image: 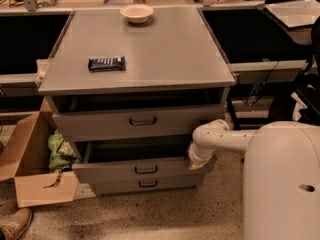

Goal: Open middle drawer

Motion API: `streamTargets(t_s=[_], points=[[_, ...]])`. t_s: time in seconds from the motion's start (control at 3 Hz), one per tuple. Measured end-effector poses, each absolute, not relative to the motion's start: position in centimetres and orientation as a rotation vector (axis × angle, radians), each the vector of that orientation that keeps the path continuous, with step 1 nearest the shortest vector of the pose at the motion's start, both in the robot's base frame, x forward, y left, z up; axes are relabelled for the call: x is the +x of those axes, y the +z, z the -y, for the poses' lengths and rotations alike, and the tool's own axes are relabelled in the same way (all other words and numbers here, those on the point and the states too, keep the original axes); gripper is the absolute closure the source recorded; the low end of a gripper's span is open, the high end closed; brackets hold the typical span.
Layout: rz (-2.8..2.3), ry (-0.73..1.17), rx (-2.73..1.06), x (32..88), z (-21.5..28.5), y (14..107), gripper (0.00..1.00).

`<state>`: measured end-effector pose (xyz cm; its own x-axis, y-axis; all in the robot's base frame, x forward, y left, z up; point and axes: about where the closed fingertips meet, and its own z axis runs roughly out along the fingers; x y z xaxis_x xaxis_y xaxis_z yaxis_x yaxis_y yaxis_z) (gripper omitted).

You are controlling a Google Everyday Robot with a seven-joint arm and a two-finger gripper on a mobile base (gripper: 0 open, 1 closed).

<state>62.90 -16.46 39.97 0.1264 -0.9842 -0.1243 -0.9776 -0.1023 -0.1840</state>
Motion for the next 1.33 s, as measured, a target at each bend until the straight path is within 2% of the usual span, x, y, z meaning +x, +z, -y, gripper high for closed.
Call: streamTargets(t_s=[0.33,0.67,1.0,1.33], points=[[-1.941,-0.044,-2.180,62.9,16.5,40.2,0.97],[-1.941,-0.044,-2.180,62.9,16.5,40.2,0.00],[-1.941,-0.044,-2.180,62.9,16.5,40.2,0.00],[-1.937,0.051,-2.216,61.6,15.8,39.8,0.00]])
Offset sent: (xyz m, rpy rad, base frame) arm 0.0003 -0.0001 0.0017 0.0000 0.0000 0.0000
